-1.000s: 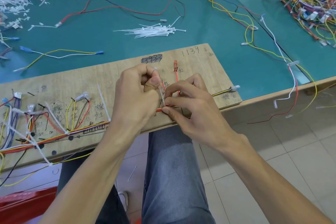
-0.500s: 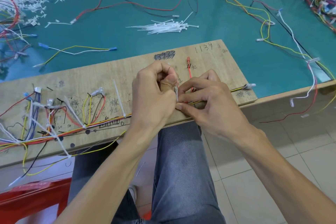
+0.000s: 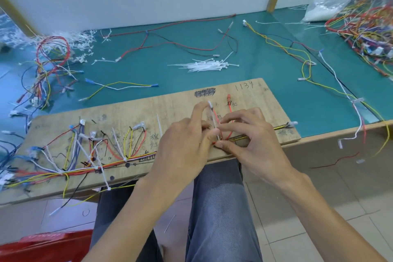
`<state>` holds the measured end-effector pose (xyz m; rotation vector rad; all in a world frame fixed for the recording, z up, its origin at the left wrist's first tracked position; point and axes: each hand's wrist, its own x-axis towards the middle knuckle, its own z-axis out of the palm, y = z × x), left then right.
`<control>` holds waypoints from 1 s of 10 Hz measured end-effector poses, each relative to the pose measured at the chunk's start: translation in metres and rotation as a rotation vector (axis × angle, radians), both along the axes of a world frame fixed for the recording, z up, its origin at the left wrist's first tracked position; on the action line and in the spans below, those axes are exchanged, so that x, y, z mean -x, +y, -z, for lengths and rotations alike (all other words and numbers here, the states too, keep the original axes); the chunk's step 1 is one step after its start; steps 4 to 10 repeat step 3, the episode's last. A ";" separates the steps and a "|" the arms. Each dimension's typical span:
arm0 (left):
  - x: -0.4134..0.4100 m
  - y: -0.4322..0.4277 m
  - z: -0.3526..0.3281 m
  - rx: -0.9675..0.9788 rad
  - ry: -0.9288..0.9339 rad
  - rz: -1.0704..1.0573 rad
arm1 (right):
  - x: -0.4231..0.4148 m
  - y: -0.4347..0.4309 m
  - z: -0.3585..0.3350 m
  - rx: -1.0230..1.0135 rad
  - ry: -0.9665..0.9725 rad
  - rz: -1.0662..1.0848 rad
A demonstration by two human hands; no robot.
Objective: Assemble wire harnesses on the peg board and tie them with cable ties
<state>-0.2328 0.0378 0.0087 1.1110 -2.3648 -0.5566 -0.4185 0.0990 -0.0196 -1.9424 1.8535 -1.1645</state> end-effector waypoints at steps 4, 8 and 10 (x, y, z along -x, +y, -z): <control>-0.009 0.008 0.006 0.061 -0.171 -0.027 | -0.023 0.033 -0.058 0.215 -0.216 0.046; -0.009 0.008 0.006 0.061 -0.171 -0.027 | -0.023 0.033 -0.058 0.215 -0.216 0.046; -0.009 0.008 0.006 0.061 -0.171 -0.027 | -0.023 0.033 -0.058 0.215 -0.216 0.046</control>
